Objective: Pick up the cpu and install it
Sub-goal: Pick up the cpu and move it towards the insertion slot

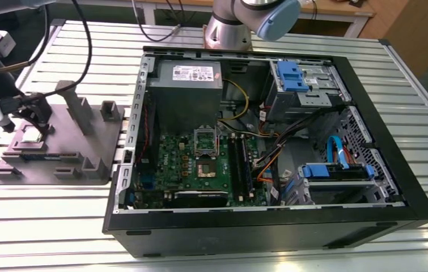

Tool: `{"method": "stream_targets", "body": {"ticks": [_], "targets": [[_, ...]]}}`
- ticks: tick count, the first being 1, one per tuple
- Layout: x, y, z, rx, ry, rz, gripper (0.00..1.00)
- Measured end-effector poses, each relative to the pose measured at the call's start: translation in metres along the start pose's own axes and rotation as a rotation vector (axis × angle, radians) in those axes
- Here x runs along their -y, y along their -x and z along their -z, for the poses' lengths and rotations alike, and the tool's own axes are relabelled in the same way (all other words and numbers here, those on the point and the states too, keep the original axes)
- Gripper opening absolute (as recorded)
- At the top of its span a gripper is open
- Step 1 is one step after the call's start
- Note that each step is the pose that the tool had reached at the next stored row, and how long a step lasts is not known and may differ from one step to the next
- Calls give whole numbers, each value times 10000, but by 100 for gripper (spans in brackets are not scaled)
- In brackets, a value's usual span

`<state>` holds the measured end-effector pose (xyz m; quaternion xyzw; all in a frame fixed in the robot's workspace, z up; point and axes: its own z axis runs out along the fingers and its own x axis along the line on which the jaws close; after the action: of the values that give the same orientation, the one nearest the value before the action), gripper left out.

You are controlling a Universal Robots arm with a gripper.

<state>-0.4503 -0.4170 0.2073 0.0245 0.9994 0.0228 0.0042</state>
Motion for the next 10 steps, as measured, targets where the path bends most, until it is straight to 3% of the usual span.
{"method": "stream_targets", "body": {"ticks": [7, 10], "targets": [[-34, -23, -125, 0, 0, 0, 71], [-35, -27, -134, -2, 1, 1, 71]]}}
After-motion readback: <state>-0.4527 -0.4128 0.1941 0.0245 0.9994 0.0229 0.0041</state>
